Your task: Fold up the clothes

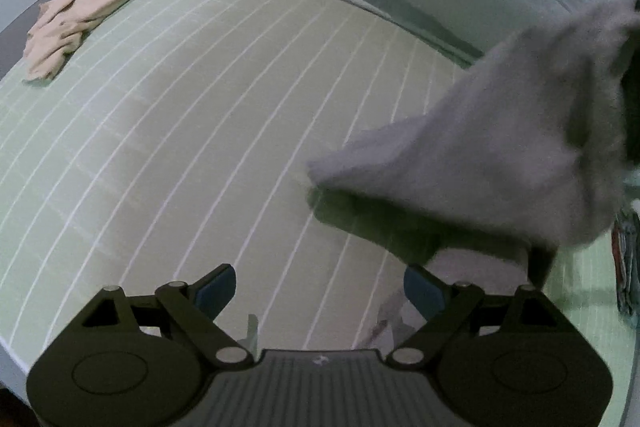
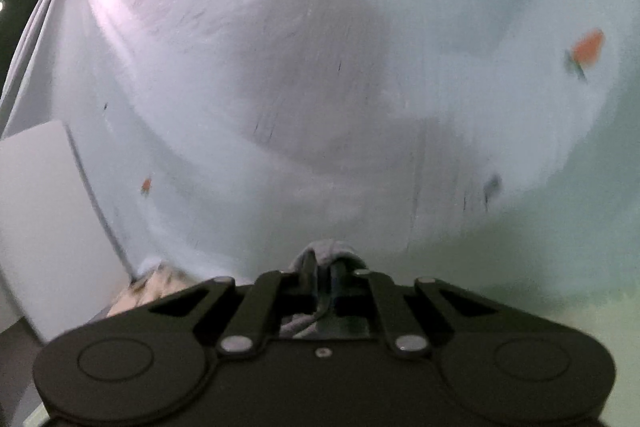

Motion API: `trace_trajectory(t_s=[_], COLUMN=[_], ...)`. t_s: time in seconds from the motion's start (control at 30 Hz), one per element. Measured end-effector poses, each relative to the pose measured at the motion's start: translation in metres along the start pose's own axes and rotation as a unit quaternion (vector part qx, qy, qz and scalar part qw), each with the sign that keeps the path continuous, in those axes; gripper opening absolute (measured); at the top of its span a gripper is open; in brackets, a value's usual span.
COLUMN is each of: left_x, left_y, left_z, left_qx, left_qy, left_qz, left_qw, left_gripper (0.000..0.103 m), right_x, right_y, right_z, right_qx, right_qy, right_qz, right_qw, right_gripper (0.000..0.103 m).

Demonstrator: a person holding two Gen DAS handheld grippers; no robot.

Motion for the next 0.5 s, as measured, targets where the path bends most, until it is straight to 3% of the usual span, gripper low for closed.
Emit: trace_trajectory(t_s=[0.17,0.23,0.33,0.4,0.5], left_x=[-0.030,-0.039,-0.049,-0.050,-0.047], left_y=[-0.018,-0.019,-0.015,-0.010,-0.007], left_z=[0.015,0.022,0.032,0.038,0.046], left_qx=[0.004,0.001,-0.013,-0.026,-0.041], left_qy=[-0.005,-0.006,-0.003,0.000,0.002], left_qz=[-0.008,-0.015,-0.029,-0.034,-0.035], left_qw=[0.9999,0.9999,0.9995,0.9991,0.9985], left_gripper=[0.091,0.091,0.091,0.091,0.091], right_x=[-0.061,-0.086,-0.101,-0.081,-0.038], right_y=[-0.044,-0.030,0.010,0.043,0.091], right_z=[0.030,0.051,0.083,0.097,0.121], right_qx=[0.019,0.025,0.042,0.035,0.019], right_qy=[0.025,0.050,0.102,0.110,0.141], right_qz=[0.067,0.036,-0.034,-0.059,-0.107], right_qw=[0.997,0.998,0.993,0.992,0.984], right_gripper=[0.006,0.009,0.032,0.055,0.066])
Point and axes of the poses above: each gripper's, at about its wrist camera, not at the fingertips, and x roughly against the way its jaws point, z to its right, y to its underside, the point moved 9 cm from there along -x, roughly the way its jaws point, and after that the axes turned 14 degrees about z, right-handed, at the moved point
